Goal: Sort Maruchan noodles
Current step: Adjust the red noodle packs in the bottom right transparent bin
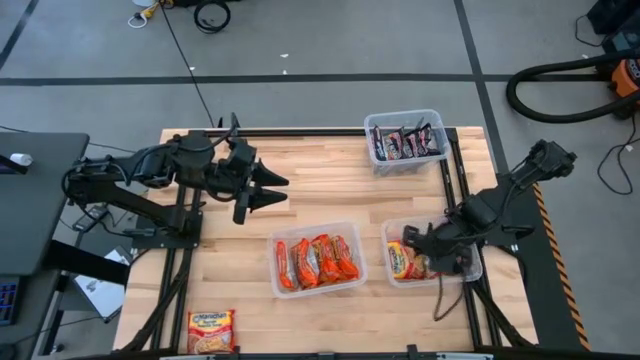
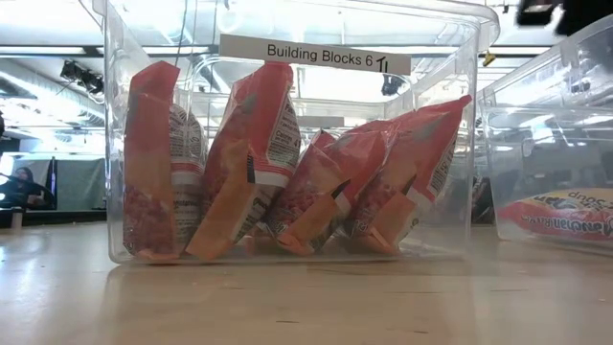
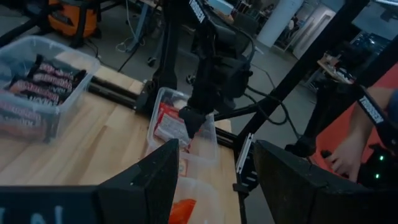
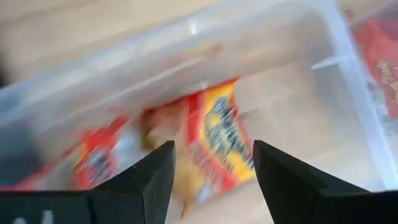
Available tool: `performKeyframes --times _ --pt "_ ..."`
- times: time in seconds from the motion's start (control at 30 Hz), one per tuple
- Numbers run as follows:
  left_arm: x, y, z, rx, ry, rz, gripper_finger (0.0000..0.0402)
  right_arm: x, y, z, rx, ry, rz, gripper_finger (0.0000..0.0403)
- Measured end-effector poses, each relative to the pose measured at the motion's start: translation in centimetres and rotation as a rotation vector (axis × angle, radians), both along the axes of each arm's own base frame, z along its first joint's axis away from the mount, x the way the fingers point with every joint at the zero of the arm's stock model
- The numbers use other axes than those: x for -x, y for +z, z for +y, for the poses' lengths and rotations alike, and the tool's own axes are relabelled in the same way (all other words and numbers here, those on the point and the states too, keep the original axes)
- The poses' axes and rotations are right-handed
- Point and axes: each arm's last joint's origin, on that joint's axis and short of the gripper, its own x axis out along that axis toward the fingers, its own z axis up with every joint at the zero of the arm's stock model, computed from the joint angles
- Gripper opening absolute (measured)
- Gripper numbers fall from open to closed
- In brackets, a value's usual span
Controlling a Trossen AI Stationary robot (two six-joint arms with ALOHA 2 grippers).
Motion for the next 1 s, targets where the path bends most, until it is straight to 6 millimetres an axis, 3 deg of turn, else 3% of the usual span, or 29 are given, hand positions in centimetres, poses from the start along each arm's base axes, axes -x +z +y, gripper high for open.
performKeyframes --times 0.23,0.43,0.57,0.67,0.83,1.0 --pt "0.1 -0.6 0.0 0.047 0.016 0.063 0.0211 -2.8 -4.6 0.1 -0.024 -0.089 -0.009 0.021" --pt "0.1 -0.6 0.0 0.05 0.016 0.063 0.0211 -3.3 -7.2 0.2 0.04 0.015 0.024 0.0198" --pt "0.1 -0.6 0.0 0.048 0.025 0.063 0.0211 -3.6 -8.4 -0.2 0.048 -0.011 0.063 0.0183" --pt "0.1 -0.6 0.0 0.05 0.026 0.063 0.0211 -3.9 -8.2 -0.4 0.035 -0.078 0.074 0.0172" --pt "0.2 -0.6 0.0 0.074 0.032 0.071 0.0211 -3.4 -6.0 -0.5 -0.008 -0.238 0.133 0.0164" --pt "0.2 -0.7 0.0 0.106 0.039 0.077 0.0211 -2.9 -4.2 -1.0 -0.217 -0.715 0.193 0.0163"
